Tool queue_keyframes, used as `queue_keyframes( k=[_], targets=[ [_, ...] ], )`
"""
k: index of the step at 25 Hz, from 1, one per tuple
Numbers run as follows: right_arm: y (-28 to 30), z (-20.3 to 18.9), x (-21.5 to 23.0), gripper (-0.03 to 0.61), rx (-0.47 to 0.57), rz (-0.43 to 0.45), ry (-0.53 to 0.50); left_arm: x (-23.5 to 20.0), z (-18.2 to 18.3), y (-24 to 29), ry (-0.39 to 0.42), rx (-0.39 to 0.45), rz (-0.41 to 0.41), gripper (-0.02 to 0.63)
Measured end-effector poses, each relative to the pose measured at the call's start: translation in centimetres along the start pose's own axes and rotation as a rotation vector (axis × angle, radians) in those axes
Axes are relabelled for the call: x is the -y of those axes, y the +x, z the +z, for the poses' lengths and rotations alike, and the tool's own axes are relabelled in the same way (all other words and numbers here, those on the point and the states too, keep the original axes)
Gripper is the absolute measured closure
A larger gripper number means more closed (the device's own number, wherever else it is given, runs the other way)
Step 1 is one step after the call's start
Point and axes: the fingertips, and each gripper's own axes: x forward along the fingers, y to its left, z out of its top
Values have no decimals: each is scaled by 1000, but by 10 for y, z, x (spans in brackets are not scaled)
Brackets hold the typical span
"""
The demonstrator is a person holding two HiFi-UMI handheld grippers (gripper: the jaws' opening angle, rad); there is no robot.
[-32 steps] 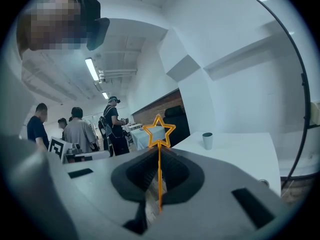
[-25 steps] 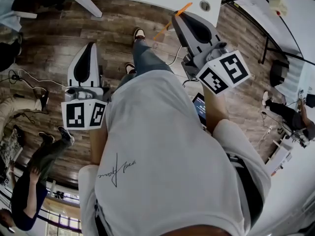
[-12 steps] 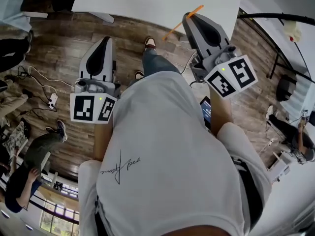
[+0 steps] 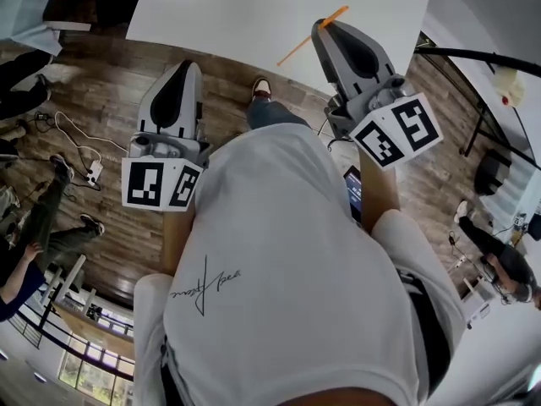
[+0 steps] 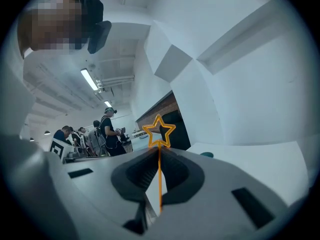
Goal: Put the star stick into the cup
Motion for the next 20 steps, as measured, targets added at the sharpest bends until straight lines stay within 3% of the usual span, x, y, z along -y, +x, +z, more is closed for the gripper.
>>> queue_keyframes(
  k=[7,20],
  targets=[
    [16,2,22,560,0,24,-1,-6,7,26,-4,10,23,606],
    [41,21,36,560,-13,-34,-30,-18,-1,73,-24,-49,-83,606]
  ],
)
